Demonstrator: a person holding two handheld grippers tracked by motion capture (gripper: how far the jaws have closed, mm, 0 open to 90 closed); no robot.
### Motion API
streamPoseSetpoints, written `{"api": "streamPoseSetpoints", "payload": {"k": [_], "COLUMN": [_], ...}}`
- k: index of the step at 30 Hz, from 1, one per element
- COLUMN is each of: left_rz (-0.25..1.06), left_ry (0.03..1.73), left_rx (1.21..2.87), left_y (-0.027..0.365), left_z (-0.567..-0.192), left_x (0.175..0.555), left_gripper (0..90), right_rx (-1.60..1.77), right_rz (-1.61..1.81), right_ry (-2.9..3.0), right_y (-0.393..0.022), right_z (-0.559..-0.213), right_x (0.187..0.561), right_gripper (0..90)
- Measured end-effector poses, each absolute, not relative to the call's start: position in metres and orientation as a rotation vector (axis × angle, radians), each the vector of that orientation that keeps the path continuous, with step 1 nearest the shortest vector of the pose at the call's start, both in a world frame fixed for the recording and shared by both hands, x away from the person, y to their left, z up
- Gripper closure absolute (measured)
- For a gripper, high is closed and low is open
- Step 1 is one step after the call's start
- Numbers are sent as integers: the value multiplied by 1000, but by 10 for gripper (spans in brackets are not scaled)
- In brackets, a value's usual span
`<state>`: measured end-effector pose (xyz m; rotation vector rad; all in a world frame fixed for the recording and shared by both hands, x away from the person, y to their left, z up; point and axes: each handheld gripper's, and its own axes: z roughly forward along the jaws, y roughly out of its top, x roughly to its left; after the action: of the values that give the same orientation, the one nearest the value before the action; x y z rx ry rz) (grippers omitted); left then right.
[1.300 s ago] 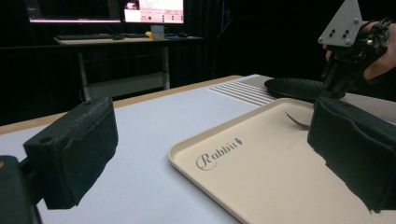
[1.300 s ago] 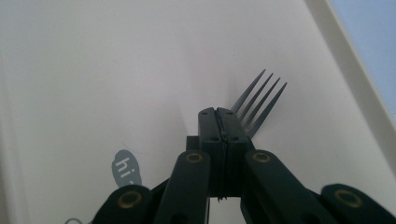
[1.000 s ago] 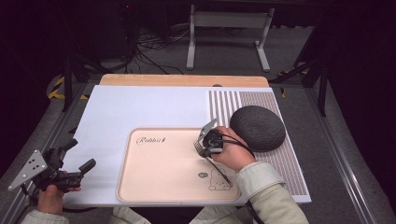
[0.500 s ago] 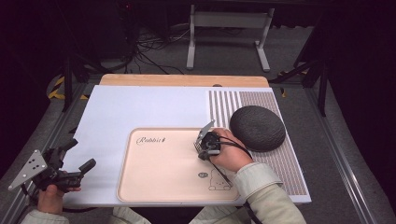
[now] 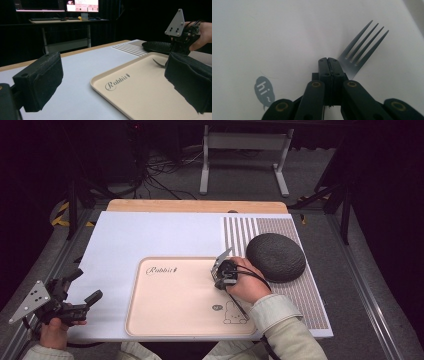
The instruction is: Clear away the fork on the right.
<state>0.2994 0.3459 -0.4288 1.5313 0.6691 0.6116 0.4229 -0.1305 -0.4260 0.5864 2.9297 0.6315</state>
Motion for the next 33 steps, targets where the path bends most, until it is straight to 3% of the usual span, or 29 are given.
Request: {"api": "streamPoseSetpoints", "payload": {"k": [33], "left_rz": [612], "left_ry": [669], "left_rx": [1534], "left_y": [345], "left_z": [-429], "left_x": [299], "left_gripper": [27], "right_rx": [984], "right_rz": [602], "right_ry": [2755], "right_y": [-172], "right_z": [-425], "right_x": [430], "right_gripper": [900]}}
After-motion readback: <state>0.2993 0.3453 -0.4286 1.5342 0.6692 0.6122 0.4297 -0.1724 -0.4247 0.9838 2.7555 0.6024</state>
